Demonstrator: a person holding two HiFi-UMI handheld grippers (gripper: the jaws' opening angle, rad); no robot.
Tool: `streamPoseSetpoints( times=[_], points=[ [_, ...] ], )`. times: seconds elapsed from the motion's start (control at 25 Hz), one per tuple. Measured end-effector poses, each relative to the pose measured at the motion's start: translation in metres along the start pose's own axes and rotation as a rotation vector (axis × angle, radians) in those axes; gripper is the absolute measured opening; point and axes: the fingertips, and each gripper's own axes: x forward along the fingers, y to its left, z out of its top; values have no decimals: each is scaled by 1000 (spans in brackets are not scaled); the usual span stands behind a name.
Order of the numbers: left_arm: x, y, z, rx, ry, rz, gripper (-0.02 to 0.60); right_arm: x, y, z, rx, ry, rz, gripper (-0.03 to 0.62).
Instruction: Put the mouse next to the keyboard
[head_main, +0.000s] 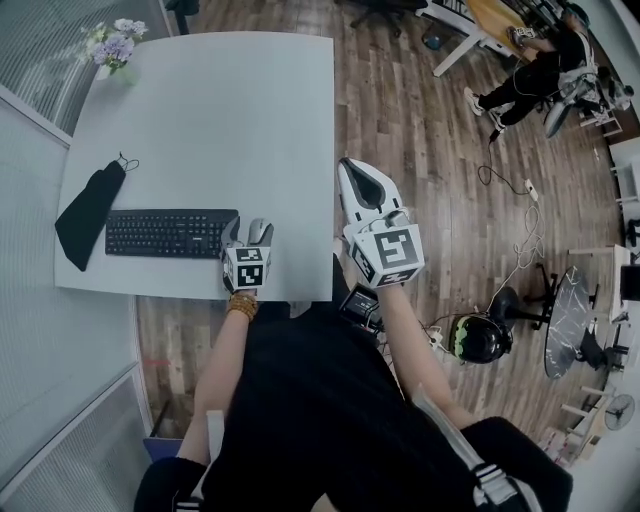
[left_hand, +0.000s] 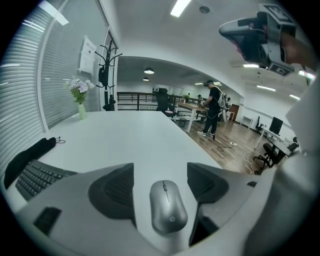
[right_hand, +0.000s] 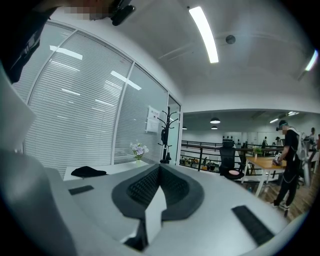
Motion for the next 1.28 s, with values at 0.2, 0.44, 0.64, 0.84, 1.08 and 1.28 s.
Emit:
streamPoseSetpoints(
  times=[0.2,0.44,0.64,0.84,1.08,1.28],
  points=[
    [-6,5,13,11,-27,13,337,2,4,-5,-7,13,9,-3],
    [-17,9,42,25,-86,32,337,7,11,-7,-16,20,23,-3],
    [-28,10,68,39,-141,40,330,9,15,-7,-20,21,31,-3],
    [-43,13,96,39,-194,42,323,11,21,-5,-19,22,36,-3],
    [-54,11,119,42,-251,38,321,11,21,-7,-20,27,37,-3],
    [-67,8,141,48,-303,37,316,9,21,-9,-20,32,37,-3]
  ],
)
